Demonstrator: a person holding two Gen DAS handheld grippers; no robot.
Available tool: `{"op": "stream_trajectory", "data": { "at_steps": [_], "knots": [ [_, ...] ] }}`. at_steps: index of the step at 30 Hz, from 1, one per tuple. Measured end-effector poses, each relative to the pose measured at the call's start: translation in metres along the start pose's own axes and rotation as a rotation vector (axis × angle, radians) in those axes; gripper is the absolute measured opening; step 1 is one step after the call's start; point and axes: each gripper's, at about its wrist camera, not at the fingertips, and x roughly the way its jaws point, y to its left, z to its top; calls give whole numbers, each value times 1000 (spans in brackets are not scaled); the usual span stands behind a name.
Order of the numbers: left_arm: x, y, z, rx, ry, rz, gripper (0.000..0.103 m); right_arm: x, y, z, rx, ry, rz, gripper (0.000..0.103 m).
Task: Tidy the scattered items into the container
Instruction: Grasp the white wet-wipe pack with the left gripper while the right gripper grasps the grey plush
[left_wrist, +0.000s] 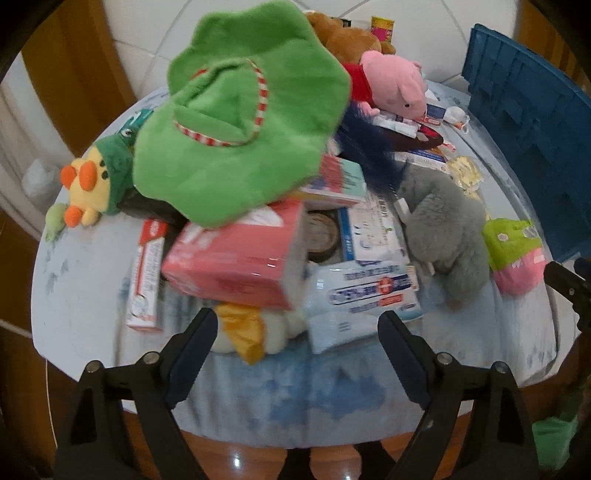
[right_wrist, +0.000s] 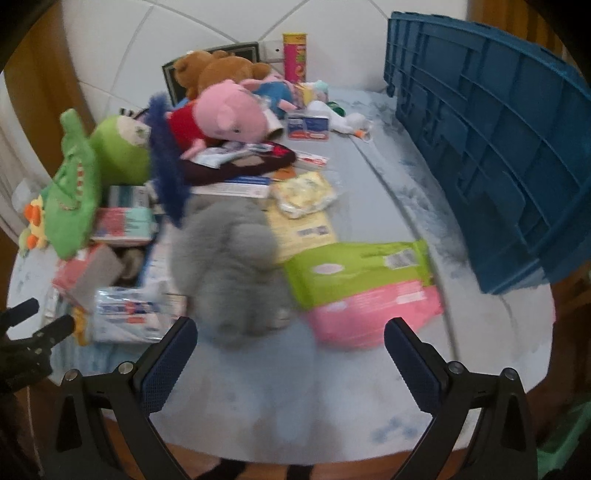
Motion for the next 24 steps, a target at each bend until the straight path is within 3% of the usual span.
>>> {"op": "stream_trajectory", "data": {
  "at_steps": [7,14,21,22,24],
  "knots": [
    [18,-37,-12,-114,58,61,90,28,-43,13,-104,45,72,102],
    [50,-53,-10,-203,87,101,90,46,-35,27,-179,39,163,102],
    [80,-58,1,-188,53,108,96,69,-24,30,-206,35,189,102],
    [79,-57,2,-168,47,101,93,70,-20,31,-205,36,196,102],
    [76,-55,3,-140,48,78,73,71,-12,33,-211,35,208,102]
  ]
}}
